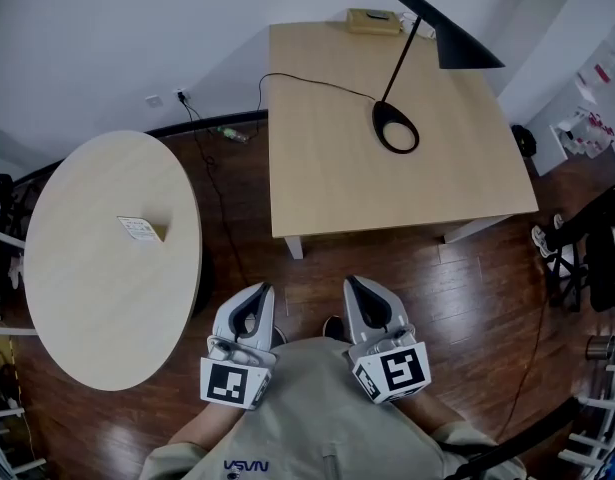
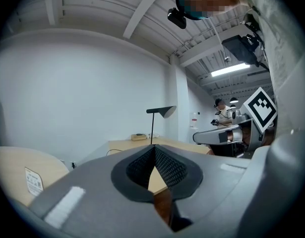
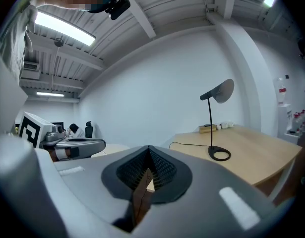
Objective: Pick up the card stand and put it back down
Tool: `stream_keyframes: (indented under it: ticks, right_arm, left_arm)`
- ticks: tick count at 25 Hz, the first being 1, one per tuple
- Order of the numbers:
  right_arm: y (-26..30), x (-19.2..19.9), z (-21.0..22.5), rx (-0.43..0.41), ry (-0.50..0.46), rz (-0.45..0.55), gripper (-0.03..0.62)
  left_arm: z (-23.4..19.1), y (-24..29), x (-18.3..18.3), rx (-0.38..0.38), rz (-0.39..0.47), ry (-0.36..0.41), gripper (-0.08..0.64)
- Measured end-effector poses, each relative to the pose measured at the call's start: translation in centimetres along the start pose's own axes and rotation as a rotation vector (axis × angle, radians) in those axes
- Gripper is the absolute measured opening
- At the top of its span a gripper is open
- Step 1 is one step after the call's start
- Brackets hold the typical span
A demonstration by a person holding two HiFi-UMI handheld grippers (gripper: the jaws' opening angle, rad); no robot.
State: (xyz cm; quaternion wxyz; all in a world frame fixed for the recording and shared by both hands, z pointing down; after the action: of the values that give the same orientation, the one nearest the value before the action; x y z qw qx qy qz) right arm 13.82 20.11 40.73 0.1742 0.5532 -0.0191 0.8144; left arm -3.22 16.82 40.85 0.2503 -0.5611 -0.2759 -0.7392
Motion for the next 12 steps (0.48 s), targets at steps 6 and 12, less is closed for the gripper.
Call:
stream_keyframes:
  ticks: [6, 12]
  right_arm:
    - [-0.31, 0.33, -0.39, 0.005, 0.004, -0.003, 0.000]
    - [-0.39, 0.21, -0.78, 0.000, -0.006, 0.001, 0.000]
  left_arm:
    - [-0.07, -0.59, 0.17, 0.003, 0.010, -0.005, 0.003]
    - [-0.26, -1.10, -0.04, -0.007, 0.019, -0.005, 0.003]
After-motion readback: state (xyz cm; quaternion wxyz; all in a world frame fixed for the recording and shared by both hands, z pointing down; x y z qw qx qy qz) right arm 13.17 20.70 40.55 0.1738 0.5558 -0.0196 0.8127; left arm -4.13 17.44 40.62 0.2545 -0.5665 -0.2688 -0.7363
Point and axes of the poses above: the fingertips, and each gripper's own axes: y forward along the fingers, z to its right, x out of its underside, the point moved 5 cm from there along -y, backward along the fingers, and after that the axes turned 15 degrees about y, right-handed, at the moved point
